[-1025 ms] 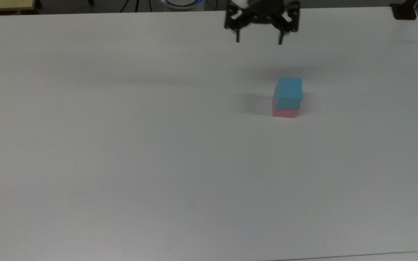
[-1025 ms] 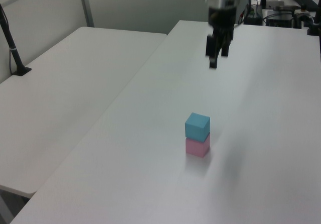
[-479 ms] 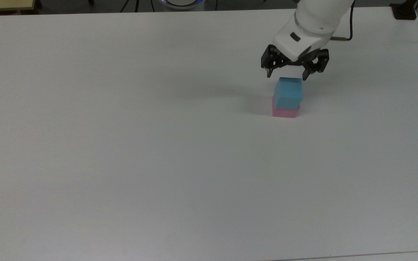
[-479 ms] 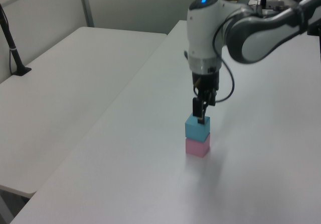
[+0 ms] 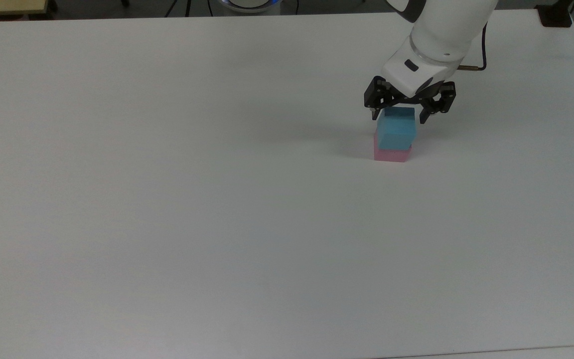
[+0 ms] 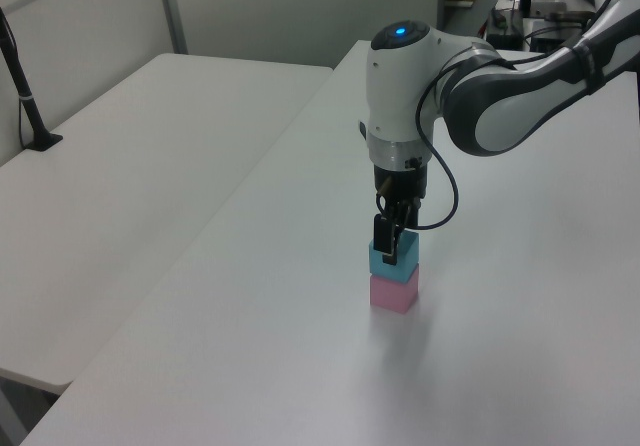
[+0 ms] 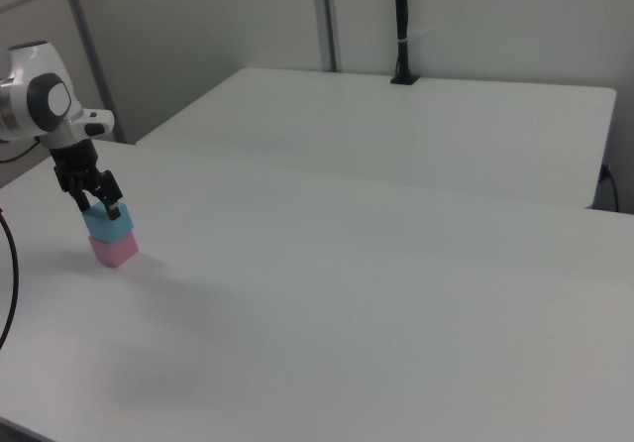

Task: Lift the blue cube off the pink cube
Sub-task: 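Close the gripper on the blue cube, then lift the blue cube off the pink cube and set it beside it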

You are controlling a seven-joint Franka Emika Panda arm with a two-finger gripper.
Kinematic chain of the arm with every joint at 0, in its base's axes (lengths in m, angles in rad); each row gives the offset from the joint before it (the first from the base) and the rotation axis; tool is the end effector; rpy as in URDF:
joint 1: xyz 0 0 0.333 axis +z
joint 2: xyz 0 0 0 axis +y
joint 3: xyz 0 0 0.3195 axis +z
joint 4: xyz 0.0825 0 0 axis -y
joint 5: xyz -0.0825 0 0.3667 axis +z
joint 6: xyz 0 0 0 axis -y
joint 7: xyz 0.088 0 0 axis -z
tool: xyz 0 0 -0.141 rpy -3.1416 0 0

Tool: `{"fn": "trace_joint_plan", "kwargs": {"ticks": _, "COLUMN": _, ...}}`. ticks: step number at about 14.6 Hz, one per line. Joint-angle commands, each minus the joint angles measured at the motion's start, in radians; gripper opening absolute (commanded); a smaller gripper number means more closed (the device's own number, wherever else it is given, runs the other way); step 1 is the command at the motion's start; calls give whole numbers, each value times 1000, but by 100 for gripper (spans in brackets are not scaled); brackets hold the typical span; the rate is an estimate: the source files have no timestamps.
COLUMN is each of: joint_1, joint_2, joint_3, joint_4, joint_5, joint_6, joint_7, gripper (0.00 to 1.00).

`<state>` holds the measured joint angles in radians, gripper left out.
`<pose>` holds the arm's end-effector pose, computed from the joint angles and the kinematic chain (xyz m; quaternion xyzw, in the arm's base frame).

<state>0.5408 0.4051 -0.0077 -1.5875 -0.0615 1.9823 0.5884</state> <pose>0.5682 0.3292 0.3776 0.9994 -0.0149 0.0114 0.0278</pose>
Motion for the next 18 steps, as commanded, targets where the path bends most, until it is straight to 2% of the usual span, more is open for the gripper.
{"fn": "trace_joint_plan", "kwargs": {"ticks": 1, "joint_1": 21, "joint_2": -11, "joint_3": -14, "joint_4": -6, "joint_5": -14, "joint_6": 15, "joint_7": 25, "gripper": 100}}
{"fn": "trace_joint_plan", "kwargs": {"ticks": 4, "joint_1": 34, "joint_2": 21, "joint_3": -15, "joint_4": -8, "joint_5": -17, "joint_6": 24, "joint_7": 25, "gripper": 82}}
{"fn": "trace_joint_plan", "kwargs": {"ticks": 6, "joint_1": 30, "joint_2": 24, "joint_3": -15, "joint_4": -8, "joint_5": -17, "joint_6": 33, "joint_7": 19, "gripper": 66}}
{"fn": "trace_joint_plan", "kwargs": {"ticks": 7, "joint_1": 24, "joint_2": 18, "joint_3": -20, "joint_4": -8, "joint_5": -18, "joint_6": 26, "joint_7": -8, "gripper": 46}}
{"fn": "trace_joint_plan", "kwargs": {"ticks": 9, "joint_1": 10, "joint_2": -12, "joint_3": -28, "joint_4": -6, "joint_5": -9, "joint_6": 15, "joint_7": -102, "gripper": 24}}
{"fn": "trace_joint_plan", "kwargs": {"ticks": 10, "joint_1": -11, "joint_2": -26, "joint_3": -28, "joint_4": -6, "joint_5": -6, "joint_6": -12, "joint_7": -136, "gripper": 21}}
{"fn": "trace_joint_plan", "kwargs": {"ticks": 14, "joint_1": -131, "joint_2": -55, "joint_3": -29, "joint_4": 0, "joint_5": -4, "joint_6": -63, "joint_7": -263, "gripper": 25}}
{"fn": "trace_joint_plan", "kwargs": {"ticks": 16, "joint_1": -192, "joint_2": -23, "joint_3": -29, "joint_4": -3, "joint_5": -20, "joint_6": -40, "joint_7": -300, "gripper": 25}}
{"fn": "trace_joint_plan", "kwargs": {"ticks": 18, "joint_1": -260, "joint_2": 20, "joint_3": -29, "joint_4": -6, "joint_5": -26, "joint_6": 12, "joint_7": -357, "gripper": 31}}
